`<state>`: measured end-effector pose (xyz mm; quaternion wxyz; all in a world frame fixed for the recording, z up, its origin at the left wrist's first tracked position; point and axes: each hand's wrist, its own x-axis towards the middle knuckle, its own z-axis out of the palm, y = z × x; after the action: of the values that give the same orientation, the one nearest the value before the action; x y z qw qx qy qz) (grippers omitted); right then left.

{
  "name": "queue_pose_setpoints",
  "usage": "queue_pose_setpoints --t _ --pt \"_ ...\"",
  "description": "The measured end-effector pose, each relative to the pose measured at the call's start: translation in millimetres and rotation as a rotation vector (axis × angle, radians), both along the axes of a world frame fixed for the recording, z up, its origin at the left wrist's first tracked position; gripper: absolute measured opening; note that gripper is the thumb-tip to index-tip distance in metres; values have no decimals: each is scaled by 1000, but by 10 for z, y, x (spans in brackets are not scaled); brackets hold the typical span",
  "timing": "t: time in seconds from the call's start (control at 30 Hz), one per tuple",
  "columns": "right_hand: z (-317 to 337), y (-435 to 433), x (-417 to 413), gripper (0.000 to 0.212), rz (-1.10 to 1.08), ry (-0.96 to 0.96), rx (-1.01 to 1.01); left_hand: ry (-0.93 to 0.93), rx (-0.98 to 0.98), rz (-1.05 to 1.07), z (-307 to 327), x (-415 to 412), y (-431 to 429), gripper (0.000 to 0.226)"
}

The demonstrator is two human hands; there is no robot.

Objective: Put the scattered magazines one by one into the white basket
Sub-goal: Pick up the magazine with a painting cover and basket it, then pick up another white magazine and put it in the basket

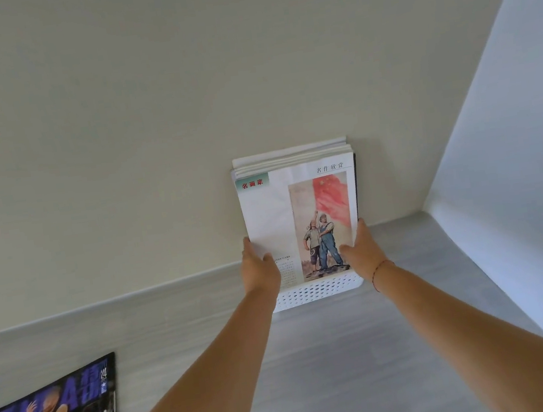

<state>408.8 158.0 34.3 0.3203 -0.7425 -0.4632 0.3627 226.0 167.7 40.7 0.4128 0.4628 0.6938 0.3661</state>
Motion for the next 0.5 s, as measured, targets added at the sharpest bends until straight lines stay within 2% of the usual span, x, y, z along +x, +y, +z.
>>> queue_pose_setpoints --t 0.23,0.3,0.4,0.5 --pt "70 -23 11 68 5 52 -23 -24 -72 -155 61 -133 -15 62" --pt "65 -68 -56 64 -68 50 21 -37 -58 -184 70 -203 -40 55" --pt "86 -206 -307 54 -298 -19 144 -6 -64 -134 10 -418 -128 54" --pt "129 -432 -754 30 -373 -19 281 16 -26 -51 -119 -821 -316 57"
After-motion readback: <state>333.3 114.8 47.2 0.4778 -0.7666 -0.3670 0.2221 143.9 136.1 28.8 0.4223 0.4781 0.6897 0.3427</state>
